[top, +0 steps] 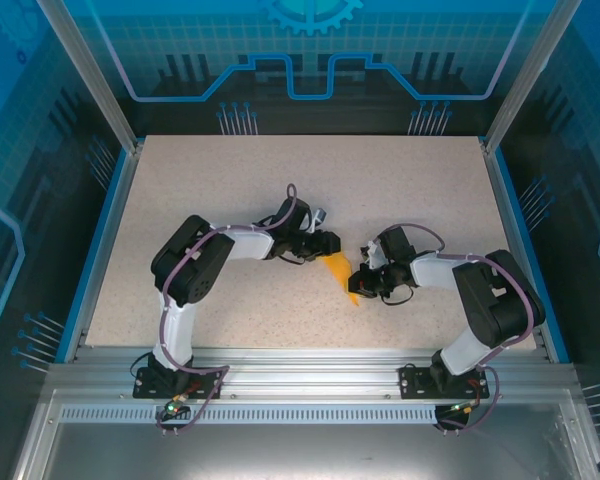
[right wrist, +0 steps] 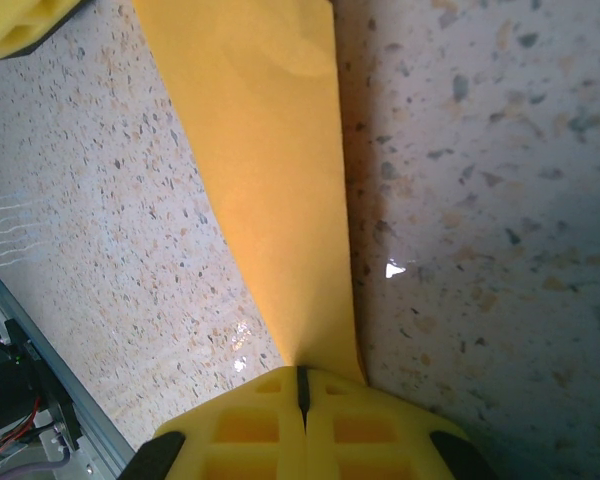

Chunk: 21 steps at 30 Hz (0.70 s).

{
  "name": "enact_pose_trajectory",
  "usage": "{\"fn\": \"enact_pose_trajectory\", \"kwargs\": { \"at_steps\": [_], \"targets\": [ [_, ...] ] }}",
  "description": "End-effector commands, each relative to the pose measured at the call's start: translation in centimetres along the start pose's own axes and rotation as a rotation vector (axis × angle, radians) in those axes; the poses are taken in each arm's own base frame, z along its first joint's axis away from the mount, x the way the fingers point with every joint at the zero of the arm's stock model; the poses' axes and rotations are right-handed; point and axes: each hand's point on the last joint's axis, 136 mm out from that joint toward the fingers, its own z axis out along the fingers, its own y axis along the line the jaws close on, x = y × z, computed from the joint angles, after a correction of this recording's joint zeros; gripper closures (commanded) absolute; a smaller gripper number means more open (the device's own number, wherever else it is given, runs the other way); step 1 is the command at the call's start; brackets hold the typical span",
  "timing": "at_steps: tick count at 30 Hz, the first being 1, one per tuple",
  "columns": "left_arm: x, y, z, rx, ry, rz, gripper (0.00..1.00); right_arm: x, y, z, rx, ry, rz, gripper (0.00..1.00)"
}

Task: Fold a paper plane with a square sheet of paper (pick it up from the middle)
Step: Fold the wing for the fifth time at the center of the table.

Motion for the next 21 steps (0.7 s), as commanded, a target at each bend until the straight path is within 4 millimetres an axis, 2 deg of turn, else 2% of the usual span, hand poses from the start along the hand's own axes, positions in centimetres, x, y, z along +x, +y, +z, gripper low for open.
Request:
{"fn": "enact_pose_trajectory", "kwargs": {
  "at_steps": [1, 11, 18, 21],
  "targets": [
    [-2.0, 1.6, 0.1, -0.012, -0.041, 0.025, 0.52, 3.5, -4.4, 0.8, 0.163, 0.091, 0.082, 0.97],
    [-4.2, 3.1, -1.2, -0.027, -0.067, 0.024, 0.52, 3.5, -4.2, 0.9, 0.149, 0.095, 0.075, 0.97],
    [-6.7, 1.9, -3.9, -0.052, -0.105, 0.049, 0.50, 3.4, -4.1, 1.0, 0.140, 0.098, 0.069, 0.96],
    [-7.6, 0.3, -5.5, -0.047, -0.124, 0.062, 0.49, 3.2, -3.8, 1.1, 0.131, 0.099, 0.062, 0.96]
  ]
}}
